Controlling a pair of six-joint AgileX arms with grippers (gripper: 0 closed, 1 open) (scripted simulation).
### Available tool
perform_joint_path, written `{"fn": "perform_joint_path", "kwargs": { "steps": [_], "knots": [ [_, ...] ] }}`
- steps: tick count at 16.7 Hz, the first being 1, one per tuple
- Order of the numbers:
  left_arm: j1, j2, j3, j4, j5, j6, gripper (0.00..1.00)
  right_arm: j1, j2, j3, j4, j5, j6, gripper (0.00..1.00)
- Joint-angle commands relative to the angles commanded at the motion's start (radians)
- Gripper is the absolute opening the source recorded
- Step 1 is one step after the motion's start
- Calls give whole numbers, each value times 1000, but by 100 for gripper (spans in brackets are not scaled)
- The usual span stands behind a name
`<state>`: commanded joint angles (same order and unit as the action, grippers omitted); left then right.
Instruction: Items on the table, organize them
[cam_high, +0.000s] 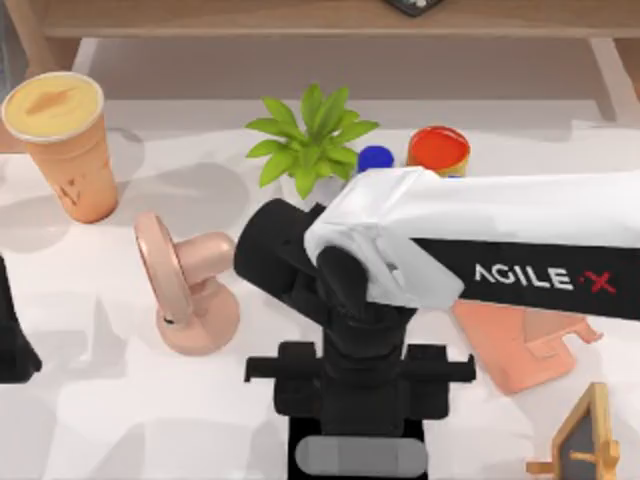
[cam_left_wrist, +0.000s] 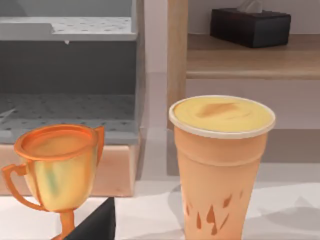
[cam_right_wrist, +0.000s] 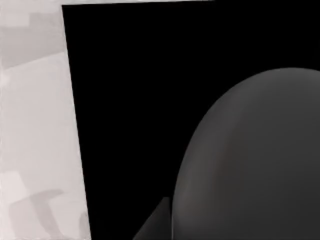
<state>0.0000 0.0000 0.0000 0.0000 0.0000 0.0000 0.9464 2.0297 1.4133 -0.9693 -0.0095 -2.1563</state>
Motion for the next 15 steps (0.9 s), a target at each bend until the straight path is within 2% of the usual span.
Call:
{"fn": "perform_joint_path", "kwargs": {
  "steps": [10, 15],
  "knots": [
    [0, 0, 0, 0, 0, 0, 100, 0, 14, -21, 35, 0, 0, 0],
    [0, 0, 0, 0, 0, 0, 100, 0, 14, -21, 35, 0, 0, 38]
  ]
}}
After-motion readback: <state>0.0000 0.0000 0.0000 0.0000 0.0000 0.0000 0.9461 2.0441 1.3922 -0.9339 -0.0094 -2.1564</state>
